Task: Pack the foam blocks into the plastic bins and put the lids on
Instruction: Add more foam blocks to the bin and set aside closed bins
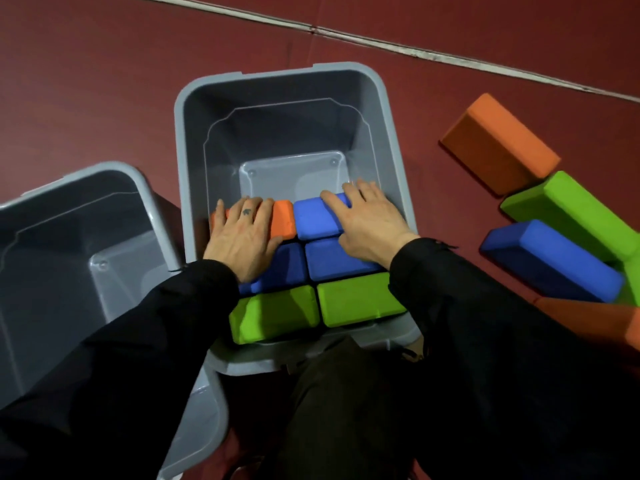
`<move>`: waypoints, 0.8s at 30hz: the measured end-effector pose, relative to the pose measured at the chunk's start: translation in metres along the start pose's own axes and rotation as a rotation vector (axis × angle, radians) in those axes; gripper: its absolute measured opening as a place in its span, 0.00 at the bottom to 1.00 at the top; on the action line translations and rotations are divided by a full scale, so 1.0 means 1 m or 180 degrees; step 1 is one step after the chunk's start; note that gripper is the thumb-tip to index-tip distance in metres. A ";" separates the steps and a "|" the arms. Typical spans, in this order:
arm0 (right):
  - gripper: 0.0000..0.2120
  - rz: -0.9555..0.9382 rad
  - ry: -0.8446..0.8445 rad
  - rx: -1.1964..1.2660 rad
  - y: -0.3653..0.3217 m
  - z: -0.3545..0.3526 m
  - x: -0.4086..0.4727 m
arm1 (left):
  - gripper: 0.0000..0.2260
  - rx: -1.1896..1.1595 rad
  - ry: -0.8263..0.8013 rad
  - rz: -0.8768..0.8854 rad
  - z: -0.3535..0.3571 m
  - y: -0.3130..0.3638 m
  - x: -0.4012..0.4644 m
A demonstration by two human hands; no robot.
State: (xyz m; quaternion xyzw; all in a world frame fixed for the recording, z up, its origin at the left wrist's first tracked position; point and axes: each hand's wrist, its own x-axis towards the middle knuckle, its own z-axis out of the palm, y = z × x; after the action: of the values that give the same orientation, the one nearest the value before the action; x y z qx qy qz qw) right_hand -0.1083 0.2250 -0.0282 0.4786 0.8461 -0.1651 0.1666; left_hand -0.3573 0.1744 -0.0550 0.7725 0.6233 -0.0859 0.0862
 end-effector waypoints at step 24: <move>0.31 0.0373 0.0425 0.0623 0.003 0.017 -0.010 | 0.38 -0.0217 -0.0058 -0.0152 0.005 0.026 -0.002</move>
State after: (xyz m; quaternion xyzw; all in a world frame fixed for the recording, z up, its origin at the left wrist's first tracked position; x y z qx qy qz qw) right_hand -0.0990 0.2112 -0.0396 0.5511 0.8058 -0.2046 0.0718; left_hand -0.3320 0.1663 -0.0588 0.7532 0.6433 -0.0738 0.1160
